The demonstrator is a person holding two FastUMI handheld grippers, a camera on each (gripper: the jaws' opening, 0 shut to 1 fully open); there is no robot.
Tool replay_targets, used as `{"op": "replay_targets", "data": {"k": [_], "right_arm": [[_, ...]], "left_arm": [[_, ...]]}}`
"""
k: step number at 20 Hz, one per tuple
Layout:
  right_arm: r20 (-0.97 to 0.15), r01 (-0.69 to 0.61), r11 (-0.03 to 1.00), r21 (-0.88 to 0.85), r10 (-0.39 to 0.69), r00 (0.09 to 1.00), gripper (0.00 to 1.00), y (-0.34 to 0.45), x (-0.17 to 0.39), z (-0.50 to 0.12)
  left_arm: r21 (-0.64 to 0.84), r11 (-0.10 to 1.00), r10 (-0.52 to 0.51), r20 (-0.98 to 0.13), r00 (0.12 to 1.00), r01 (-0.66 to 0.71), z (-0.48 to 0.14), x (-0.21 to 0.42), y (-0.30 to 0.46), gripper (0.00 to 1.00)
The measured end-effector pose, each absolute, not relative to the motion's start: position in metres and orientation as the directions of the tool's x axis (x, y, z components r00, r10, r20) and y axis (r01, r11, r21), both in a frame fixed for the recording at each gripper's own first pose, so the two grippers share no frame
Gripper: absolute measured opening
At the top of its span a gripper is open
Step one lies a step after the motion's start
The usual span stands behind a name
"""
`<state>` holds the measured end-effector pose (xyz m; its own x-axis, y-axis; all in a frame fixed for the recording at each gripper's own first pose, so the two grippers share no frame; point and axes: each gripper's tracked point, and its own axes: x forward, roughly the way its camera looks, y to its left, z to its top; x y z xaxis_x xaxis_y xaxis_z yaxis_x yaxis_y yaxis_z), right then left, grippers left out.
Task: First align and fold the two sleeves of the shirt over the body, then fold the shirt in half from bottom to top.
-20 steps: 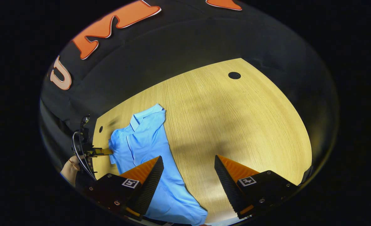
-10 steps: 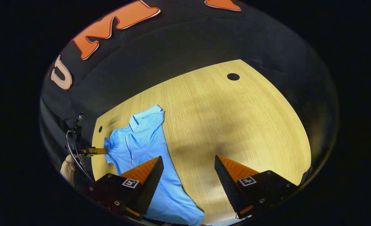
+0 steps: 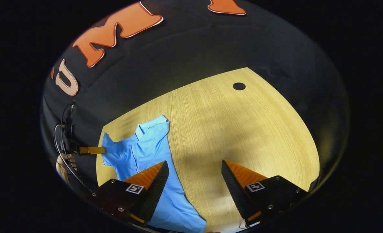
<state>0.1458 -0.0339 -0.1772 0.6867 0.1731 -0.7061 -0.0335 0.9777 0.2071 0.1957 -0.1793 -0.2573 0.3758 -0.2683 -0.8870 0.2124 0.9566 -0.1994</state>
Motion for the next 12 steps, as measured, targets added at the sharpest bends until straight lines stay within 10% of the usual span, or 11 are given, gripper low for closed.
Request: {"op": "replay_targets", "data": {"k": [12], "right_arm": [[-0.597,-0.023,0.981,0.192,0.135,0.791,0.98,-0.077,0.148,-0.139]], "left_arm": [[-0.226,0.9,-0.343,-0.894,0.288,0.373,-0.265,0.194,-0.347,0.05]]}}
